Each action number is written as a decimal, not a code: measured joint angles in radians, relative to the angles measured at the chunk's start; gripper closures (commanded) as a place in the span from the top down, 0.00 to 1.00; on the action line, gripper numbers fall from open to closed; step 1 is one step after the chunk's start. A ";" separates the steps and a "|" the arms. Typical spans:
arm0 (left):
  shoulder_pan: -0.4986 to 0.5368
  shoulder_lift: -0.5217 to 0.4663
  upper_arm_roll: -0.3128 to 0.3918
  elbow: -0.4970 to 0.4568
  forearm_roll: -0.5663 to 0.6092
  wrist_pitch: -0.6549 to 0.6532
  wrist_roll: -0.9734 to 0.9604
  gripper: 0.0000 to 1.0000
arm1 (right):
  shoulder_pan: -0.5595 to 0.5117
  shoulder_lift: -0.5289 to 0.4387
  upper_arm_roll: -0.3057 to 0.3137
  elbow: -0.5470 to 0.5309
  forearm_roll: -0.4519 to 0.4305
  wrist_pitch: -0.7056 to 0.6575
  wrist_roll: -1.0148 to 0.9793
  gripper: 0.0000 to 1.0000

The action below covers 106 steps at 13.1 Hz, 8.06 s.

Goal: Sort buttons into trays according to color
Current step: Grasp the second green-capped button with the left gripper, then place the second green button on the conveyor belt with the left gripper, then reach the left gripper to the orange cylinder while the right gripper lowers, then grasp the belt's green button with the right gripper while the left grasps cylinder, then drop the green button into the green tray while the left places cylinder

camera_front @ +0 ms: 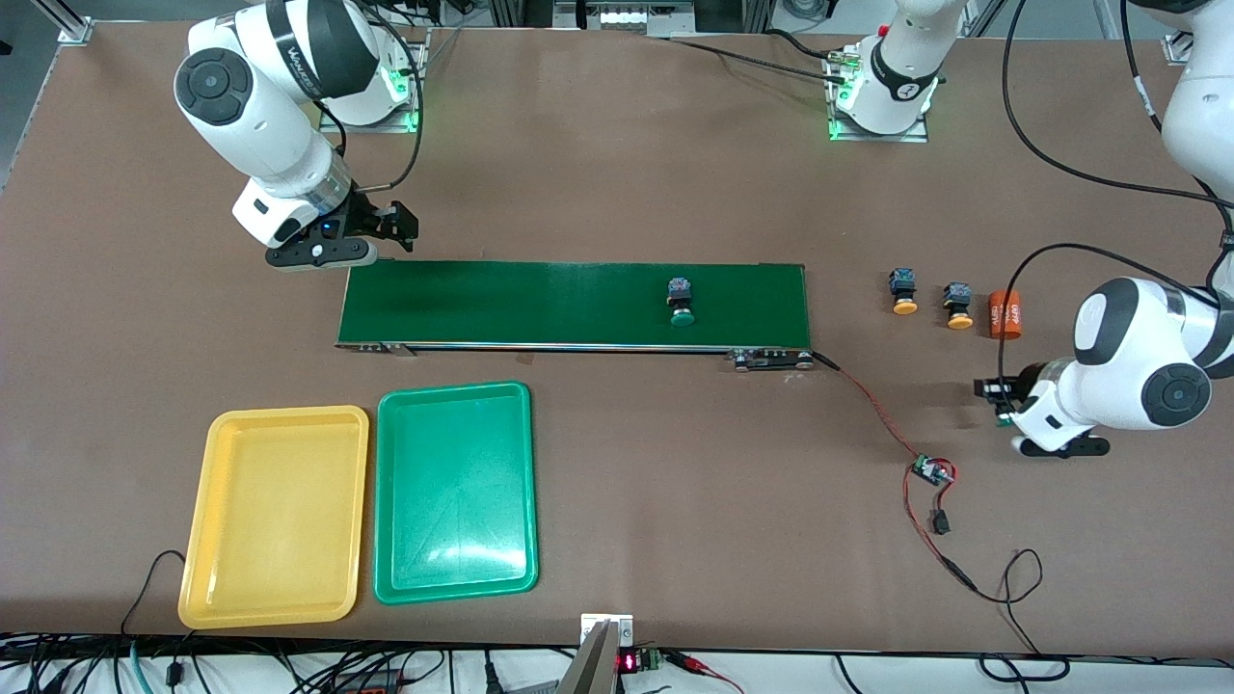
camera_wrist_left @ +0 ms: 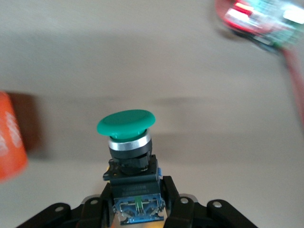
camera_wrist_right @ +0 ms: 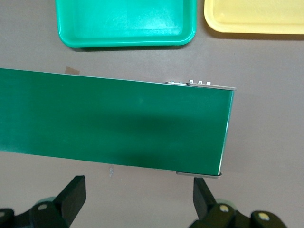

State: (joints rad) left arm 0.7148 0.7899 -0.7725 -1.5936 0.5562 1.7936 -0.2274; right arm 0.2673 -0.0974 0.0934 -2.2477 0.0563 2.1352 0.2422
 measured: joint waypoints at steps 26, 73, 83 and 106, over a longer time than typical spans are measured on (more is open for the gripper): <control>-0.196 -0.007 -0.344 -0.355 -0.101 0.210 -0.636 1.00 | 0.078 0.037 0.000 0.000 0.000 0.064 0.119 1.00; 0.147 0.121 -0.118 0.092 0.185 -0.062 0.223 0.25 | 0.313 0.380 -0.002 0.144 -0.071 0.259 0.443 1.00; -0.014 0.100 -0.449 0.052 0.039 -0.343 0.280 0.17 | 0.315 0.441 -0.004 0.144 -0.081 0.342 0.446 0.64; -0.237 0.110 -0.432 -0.304 0.194 0.091 0.424 0.17 | 0.106 0.638 -0.114 0.555 -0.138 0.286 0.170 0.12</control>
State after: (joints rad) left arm 0.4779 0.8998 -1.2042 -1.8980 0.7501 1.8845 0.1965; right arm 0.3731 0.5410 -0.0203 -1.6926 -0.0816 2.4211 0.4121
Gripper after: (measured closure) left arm 0.498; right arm 0.590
